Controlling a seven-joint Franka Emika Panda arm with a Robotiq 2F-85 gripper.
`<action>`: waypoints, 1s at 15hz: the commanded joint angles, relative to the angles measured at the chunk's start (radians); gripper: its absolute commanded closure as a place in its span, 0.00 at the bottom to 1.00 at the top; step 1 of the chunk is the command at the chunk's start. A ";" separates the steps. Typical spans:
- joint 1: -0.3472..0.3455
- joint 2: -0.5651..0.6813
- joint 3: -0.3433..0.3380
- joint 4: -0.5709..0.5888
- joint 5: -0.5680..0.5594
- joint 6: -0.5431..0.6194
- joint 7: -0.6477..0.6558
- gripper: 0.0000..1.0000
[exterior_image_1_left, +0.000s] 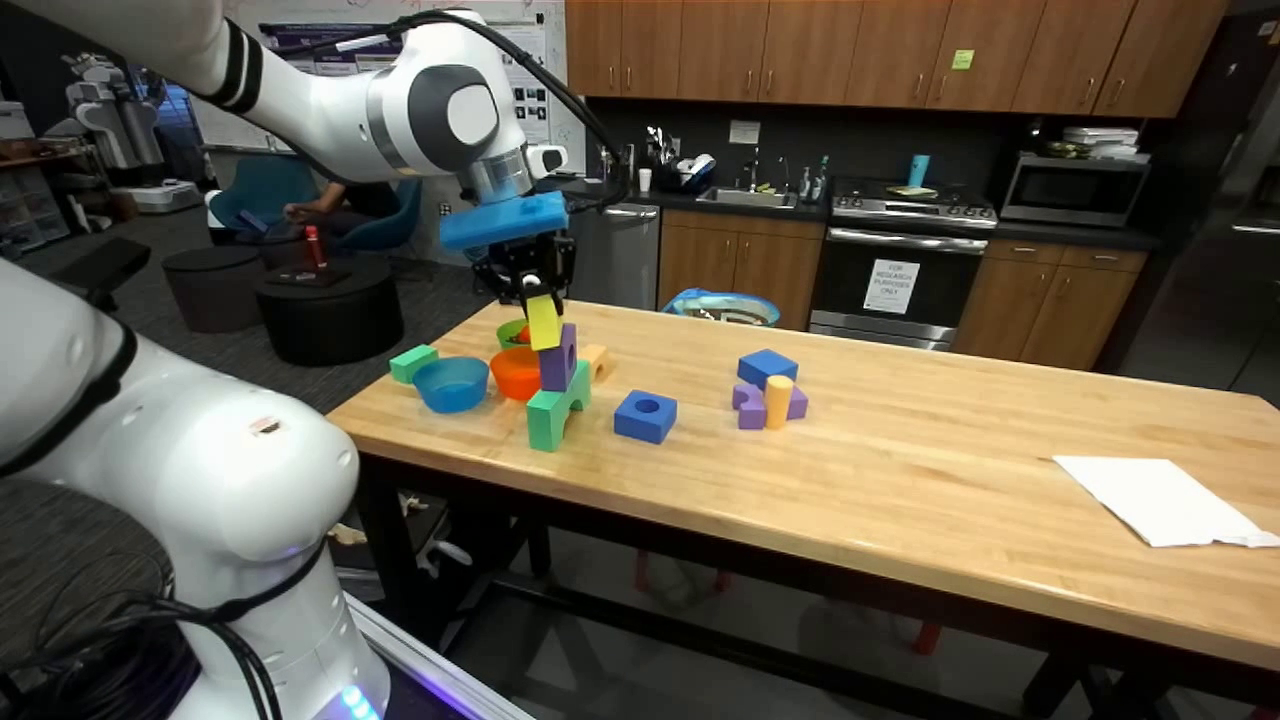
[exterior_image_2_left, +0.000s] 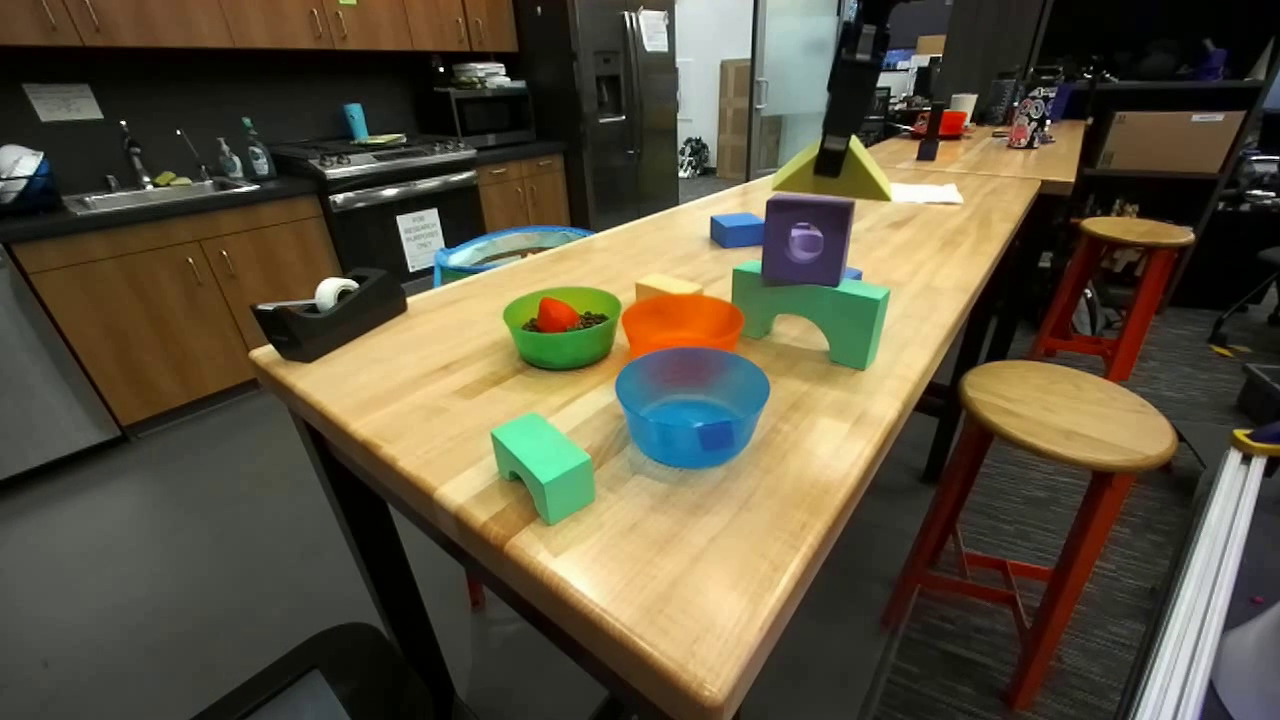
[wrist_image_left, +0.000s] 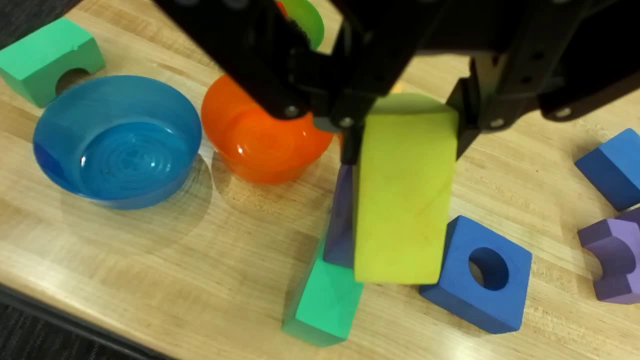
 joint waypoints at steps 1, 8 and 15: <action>0.015 -0.028 0.012 -0.006 -0.019 -0.004 0.037 0.84; 0.025 -0.010 0.010 0.015 -0.014 -0.010 0.032 0.84; 0.028 0.004 0.001 0.035 -0.007 -0.017 0.020 0.84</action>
